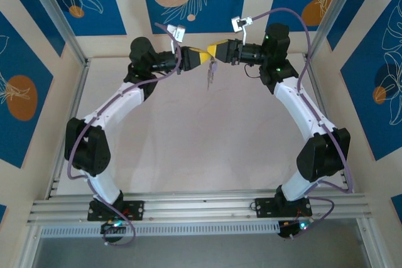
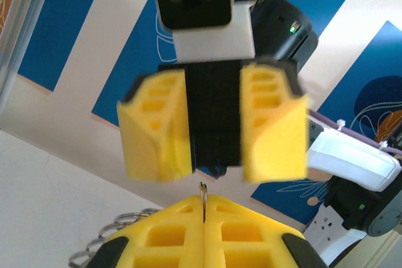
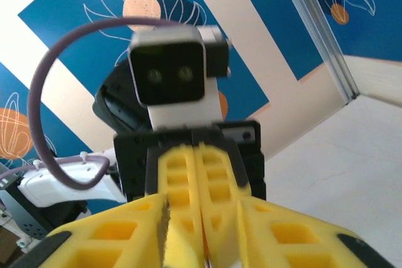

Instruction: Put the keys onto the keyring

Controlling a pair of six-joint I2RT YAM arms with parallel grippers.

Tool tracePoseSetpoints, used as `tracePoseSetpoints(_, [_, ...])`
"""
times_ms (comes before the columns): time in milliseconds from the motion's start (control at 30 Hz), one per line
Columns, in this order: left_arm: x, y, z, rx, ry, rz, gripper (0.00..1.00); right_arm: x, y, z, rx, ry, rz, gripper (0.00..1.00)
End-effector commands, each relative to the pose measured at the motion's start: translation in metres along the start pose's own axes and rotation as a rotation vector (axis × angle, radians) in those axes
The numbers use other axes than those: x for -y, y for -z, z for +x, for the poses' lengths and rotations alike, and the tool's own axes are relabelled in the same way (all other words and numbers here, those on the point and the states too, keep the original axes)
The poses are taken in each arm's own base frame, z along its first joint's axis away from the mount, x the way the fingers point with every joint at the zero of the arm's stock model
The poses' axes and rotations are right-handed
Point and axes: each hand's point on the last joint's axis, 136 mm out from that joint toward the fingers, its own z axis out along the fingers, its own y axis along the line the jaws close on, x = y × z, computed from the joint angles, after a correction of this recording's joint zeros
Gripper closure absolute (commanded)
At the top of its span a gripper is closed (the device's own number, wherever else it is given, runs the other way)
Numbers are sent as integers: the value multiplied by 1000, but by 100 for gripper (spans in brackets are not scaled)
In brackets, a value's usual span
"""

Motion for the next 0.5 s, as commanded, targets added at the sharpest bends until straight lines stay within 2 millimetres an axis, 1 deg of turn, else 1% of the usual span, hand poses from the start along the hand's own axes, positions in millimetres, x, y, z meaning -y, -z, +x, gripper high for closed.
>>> tracePoseSetpoints(0, [22,2,-18,92,-59,8,100,-12,10,-12,72,32,23,57])
tracePoseSetpoints(100, [25,5,-21,130,-57,7,100,-10,26,-12,131,32,75,55])
tracePoseSetpoints(233, [29,9,-24,172,-39,21,100,-1,45,-1,209,23,151,54])
tracePoseSetpoints(333, [31,11,-26,198,-30,27,100,5,54,11,254,24,201,54])
tracePoseSetpoints(467, [31,13,-29,224,-20,17,100,7,59,24,278,59,244,54])
